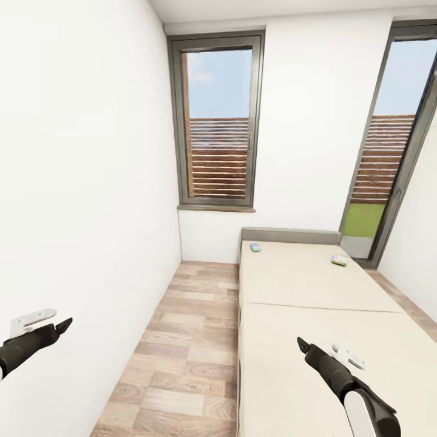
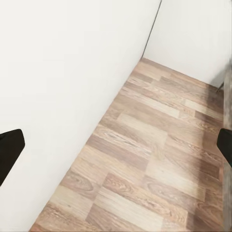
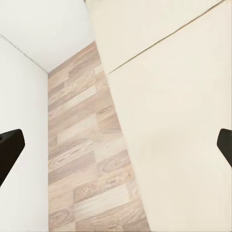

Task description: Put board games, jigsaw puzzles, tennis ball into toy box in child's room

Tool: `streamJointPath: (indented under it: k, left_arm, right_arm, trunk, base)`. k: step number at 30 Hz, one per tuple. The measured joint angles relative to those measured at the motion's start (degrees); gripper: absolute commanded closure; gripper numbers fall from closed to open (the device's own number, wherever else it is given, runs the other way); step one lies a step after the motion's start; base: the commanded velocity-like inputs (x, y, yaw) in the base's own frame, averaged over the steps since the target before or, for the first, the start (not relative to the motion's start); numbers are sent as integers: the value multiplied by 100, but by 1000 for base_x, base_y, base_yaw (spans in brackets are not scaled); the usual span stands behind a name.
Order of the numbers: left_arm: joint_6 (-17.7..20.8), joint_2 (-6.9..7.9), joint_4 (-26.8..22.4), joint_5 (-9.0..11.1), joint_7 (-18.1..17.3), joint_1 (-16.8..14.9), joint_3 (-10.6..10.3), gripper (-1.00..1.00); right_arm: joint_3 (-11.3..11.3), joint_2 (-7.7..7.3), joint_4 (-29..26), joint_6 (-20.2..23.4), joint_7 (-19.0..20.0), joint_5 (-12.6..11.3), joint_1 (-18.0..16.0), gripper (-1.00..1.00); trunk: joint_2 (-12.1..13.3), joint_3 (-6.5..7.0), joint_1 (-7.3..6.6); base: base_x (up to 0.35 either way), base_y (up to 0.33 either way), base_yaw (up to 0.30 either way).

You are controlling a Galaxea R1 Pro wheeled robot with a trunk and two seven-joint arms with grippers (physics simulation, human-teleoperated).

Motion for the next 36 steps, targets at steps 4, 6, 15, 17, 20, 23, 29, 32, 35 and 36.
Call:
streamJointPath:
  k: [4, 6, 15, 17, 20, 23, 29, 32, 35, 36]
  left_arm:
    - [0, 0, -2, -1, 1, 0, 1, -100]
    - [0, -1, -5, -1, 1, 0, 3, -100]
    - [0, 1, -9, -1, 0, 1, 0, -100]
    - [0, 0, -9, 0, 0, 2, -1, -100]
    - [1, 1, -10, 1, 3, 2, 4, -100]
    - [2, 2, -10, 1, 2, 2, 6, -100]
    - [1, 0, -10, 1, 1, 2, -6, -100]
    - [0, 0, -10, 1, 0, 2, -8, -100]
    - [1, 0, -10, 1, 0, 2, -3, -100]
    - [1, 0, -10, 1, 0, 2, -1, -100]
  right_arm:
    - [-3, -2, 0, 0, 0, 0, 2, -100]
    - [-4, -2, 0, 0, 0, 0, 1, -100]
    - [-1, -2, 1, 0, 0, 0, 1, -100]
    - [0, -2, 1, 0, 0, 1, 1, -100]
    - [1, -3, 2, 0, 0, 1, 1, -100]
    - [1, -3, 2, -1, 0, 1, 0, -100]
    - [2, -2, 2, 0, 0, 1, -1, -100]
    - [2, -2, 2, 0, 0, 1, 0, -100]
    - [3, -2, 2, 0, 0, 1, 0, -100]
    - [2, -2, 2, 0, 0, 1, 1, -100]
  trunk:
    - [0, 8, 0]
    - [0, 12, 0]
    - [0, 28, 0]
    - [0, 29, 0]
    - [0, 30, -1]
    - [0, 30, -1]
    - [0, 30, 0]
    - [0, 30, 0]
    - [0, 30, 0]
    - [0, 30, 0]
  base:
    - [0, 0, -274]
    - [0, 0, -276]
    - [1, 0, -212]
    - [45, 15, -52]
    - [141, 91, -23]
    - [155, 108, -9]
    - [49, 35, -2]
    - [14, 10, -1]
    - [19, 13, 0]
    - [100, 70, 0]
